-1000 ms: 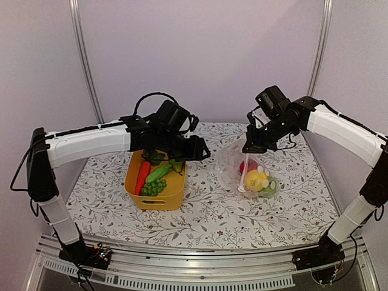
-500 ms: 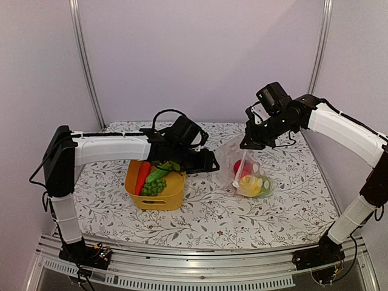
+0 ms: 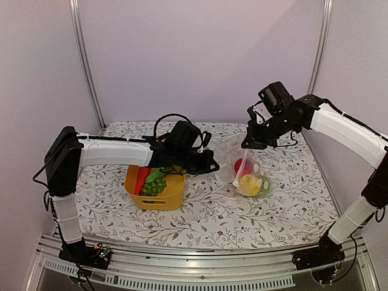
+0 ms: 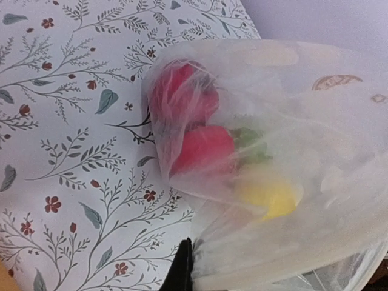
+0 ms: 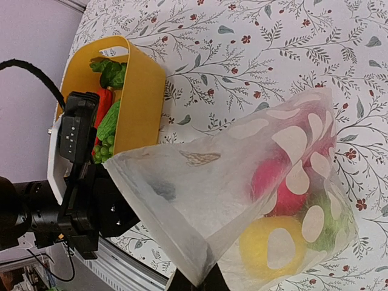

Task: Place the food in the zip-top bag and seal the zipper
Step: Adjust the zipper food storage bag at the center of the board.

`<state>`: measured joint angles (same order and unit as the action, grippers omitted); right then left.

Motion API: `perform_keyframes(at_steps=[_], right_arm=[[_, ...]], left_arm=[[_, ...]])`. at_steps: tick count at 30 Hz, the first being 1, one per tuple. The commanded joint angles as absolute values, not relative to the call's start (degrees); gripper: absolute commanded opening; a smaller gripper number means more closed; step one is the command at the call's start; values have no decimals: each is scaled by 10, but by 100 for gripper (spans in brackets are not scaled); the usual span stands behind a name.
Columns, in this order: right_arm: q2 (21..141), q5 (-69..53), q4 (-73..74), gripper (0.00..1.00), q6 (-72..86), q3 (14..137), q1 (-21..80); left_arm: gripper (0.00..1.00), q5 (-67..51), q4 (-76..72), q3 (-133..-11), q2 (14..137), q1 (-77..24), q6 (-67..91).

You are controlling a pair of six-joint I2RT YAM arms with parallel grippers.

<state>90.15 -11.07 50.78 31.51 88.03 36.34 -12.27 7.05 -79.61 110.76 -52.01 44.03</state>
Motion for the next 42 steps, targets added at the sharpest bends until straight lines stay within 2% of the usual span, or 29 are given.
perform_keyframes(at_steps=[1,8,13,20,26,31,37,38,39,42], right_arm=[[887,-108,514,0,300,876,359],[882,-74,546,1,280,886,356],[879,-76,543,0,279,894,346],[888,-76,544,0,274,929,345],[901,-74,536,0,264,915,344],[903,-85,517,0,271,901,343],[904,-88,515,0,261,907,336],[904,-90,514,0,260,907,335],[905,-93,513,0,258,906,335],[903,-110,499,0,251,904,335]], left_arm=[[0,-130,38,-802,1075,-518,426],[0,-106,10,-823,999,-533,376],[0,-139,35,-824,1035,-513,421],[0,-140,77,-877,1056,-514,397],[34,-118,98,-880,1044,-514,362],[51,-117,134,-873,1026,-516,329],[77,-7,180,-795,914,-522,272],[94,28,178,-774,889,-521,265],[99,45,174,-753,864,-519,257],[100,89,158,-693,797,-501,255]])
